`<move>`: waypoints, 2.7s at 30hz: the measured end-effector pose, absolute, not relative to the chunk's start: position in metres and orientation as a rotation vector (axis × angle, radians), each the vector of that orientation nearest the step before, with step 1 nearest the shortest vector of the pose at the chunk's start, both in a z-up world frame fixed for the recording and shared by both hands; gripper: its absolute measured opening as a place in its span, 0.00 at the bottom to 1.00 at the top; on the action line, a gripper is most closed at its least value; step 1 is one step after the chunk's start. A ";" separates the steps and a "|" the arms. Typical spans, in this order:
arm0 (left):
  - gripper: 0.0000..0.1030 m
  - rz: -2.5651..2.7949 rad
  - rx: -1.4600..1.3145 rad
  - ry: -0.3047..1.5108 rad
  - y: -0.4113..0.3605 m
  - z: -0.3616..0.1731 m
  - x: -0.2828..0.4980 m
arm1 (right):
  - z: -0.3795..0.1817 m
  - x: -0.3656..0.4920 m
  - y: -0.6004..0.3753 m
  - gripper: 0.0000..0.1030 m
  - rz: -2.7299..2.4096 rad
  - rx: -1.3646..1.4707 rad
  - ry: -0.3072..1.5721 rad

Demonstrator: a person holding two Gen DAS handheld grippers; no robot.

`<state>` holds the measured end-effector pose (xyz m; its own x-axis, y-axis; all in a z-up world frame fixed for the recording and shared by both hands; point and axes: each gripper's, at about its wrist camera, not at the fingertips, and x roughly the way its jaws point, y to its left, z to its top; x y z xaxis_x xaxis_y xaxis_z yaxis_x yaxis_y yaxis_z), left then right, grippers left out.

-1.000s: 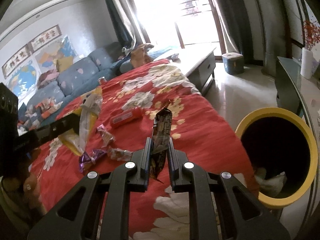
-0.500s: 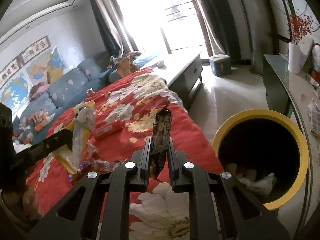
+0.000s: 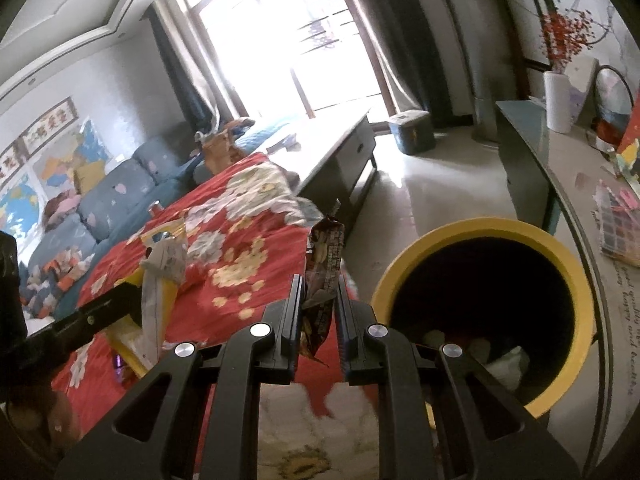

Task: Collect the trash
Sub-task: 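Carry both items over the yellow bin and open both grippers to drop them, then move both tools back over the bed toward the remaining wrappers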

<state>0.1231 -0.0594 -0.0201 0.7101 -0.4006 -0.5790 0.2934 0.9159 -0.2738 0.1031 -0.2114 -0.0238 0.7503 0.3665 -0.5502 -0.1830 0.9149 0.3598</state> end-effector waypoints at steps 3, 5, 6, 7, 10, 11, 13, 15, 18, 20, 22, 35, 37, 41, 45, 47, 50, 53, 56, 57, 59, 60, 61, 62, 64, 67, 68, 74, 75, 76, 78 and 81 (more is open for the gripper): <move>0.18 -0.409 -0.158 0.688 -0.073 -0.022 0.129 | -0.025 0.107 -0.225 0.14 0.281 0.313 0.654; 0.18 -0.425 -0.153 0.694 -0.082 -0.024 0.132 | -0.026 0.108 -0.234 0.14 0.261 0.323 0.651; 0.18 -0.431 -0.151 0.697 -0.086 -0.025 0.133 | -0.026 0.109 -0.239 0.14 0.251 0.328 0.650; 0.18 -0.436 -0.149 0.699 -0.090 -0.025 0.135 | -0.027 0.109 -0.244 0.14 0.242 0.334 0.649; 0.18 -0.456 -0.145 0.709 -0.102 -0.028 0.139 | -0.030 0.112 -0.260 0.14 0.209 0.349 0.646; 0.18 -0.464 -0.144 0.713 -0.107 -0.029 0.141 | -0.030 0.112 -0.264 0.14 0.201 0.353 0.645; 0.18 -0.474 -0.140 0.717 -0.114 -0.030 0.143 | -0.031 0.114 -0.271 0.14 0.184 0.360 0.644; 0.18 -0.490 -0.136 0.721 -0.123 -0.031 0.146 | -0.033 0.115 -0.280 0.14 0.165 0.366 0.641; 0.18 -0.512 -0.118 0.722 -0.137 -0.032 0.148 | -0.035 0.115 -0.291 0.14 0.138 0.374 0.637; 0.18 -0.522 -0.111 0.726 -0.143 -0.034 0.149 | -0.036 0.116 -0.298 0.14 0.121 0.382 0.635; 0.18 -0.534 -0.099 0.731 -0.152 -0.037 0.151 | -0.037 0.117 -0.304 0.14 0.107 0.385 0.634; 0.17 -0.607 -0.052 0.779 -0.190 -0.063 0.166 | -0.053 0.129 -0.337 0.14 0.052 0.424 0.675; 0.17 -0.614 -0.039 0.788 -0.196 -0.069 0.170 | -0.057 0.130 -0.339 0.14 0.043 0.426 0.683; 0.17 -0.604 -0.035 0.809 -0.202 -0.078 0.179 | -0.065 0.134 -0.344 0.15 0.032 0.438 0.704; 0.17 -0.592 -0.032 0.826 -0.204 -0.084 0.185 | -0.075 0.139 -0.348 0.24 0.020 0.445 0.729; 0.17 -0.592 -0.033 0.830 -0.204 -0.085 0.185 | -0.078 0.139 -0.349 0.32 0.010 0.447 0.735; 0.21 -0.588 -0.033 0.830 -0.205 -0.084 0.184 | -0.080 0.139 -0.350 0.35 0.006 0.446 0.742; 0.45 -0.581 -0.038 0.831 -0.206 -0.083 0.184 | -0.076 0.137 -0.350 0.47 -0.003 0.438 0.730; 0.52 -0.582 -0.037 0.830 -0.202 -0.081 0.180 | -0.072 0.134 -0.349 0.49 -0.006 0.431 0.720; 0.54 -0.579 -0.036 0.829 -0.200 -0.080 0.178 | -0.071 0.133 -0.349 0.51 -0.006 0.430 0.718; 0.67 -0.575 -0.040 0.826 -0.197 -0.078 0.176 | -0.067 0.131 -0.347 0.55 -0.007 0.421 0.710; 0.70 -0.572 -0.044 0.823 -0.194 -0.077 0.174 | -0.064 0.130 -0.345 0.57 -0.006 0.413 0.704; 0.73 -0.570 -0.046 0.821 -0.193 -0.075 0.173 | -0.061 0.129 -0.344 0.59 -0.003 0.407 0.699; 0.77 -0.568 -0.047 0.818 -0.191 -0.074 0.172 | -0.059 0.128 -0.343 0.62 -0.002 0.402 0.696; 0.84 -0.560 -0.050 0.812 -0.186 -0.070 0.170 | -0.055 0.126 -0.341 0.65 -0.001 0.394 0.686; 0.89 -0.547 -0.060 0.803 -0.177 -0.064 0.167 | -0.047 0.123 -0.335 0.69 0.005 0.384 0.675; 0.89 -0.538 -0.064 0.799 -0.173 -0.062 0.165 | -0.044 0.122 -0.333 0.72 0.008 0.378 0.671; 0.89 -0.487 -0.080 0.770 -0.153 -0.051 0.157 | -0.029 0.112 -0.317 0.82 0.034 0.351 0.640; 0.89 -0.478 -0.082 0.761 -0.149 -0.049 0.155 | -0.027 0.111 -0.313 0.82 0.040 0.345 0.637; 0.89 -0.470 -0.083 0.754 -0.146 -0.046 0.153 | -0.025 0.110 -0.310 0.82 0.049 0.339 0.636; 0.89 -0.456 -0.087 0.739 -0.139 -0.042 0.150 | -0.022 0.109 -0.304 0.82 0.058 0.330 0.633; 0.89 -0.436 -0.097 0.719 -0.127 -0.036 0.146 | -0.018 0.106 -0.294 0.83 0.076 0.319 0.626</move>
<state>0.1459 -0.1273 -0.0364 0.6670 -0.4184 -0.6165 0.3524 0.9062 -0.2338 0.1055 -0.2937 -0.0177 0.8092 0.1659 -0.5636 0.0255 0.9485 0.3158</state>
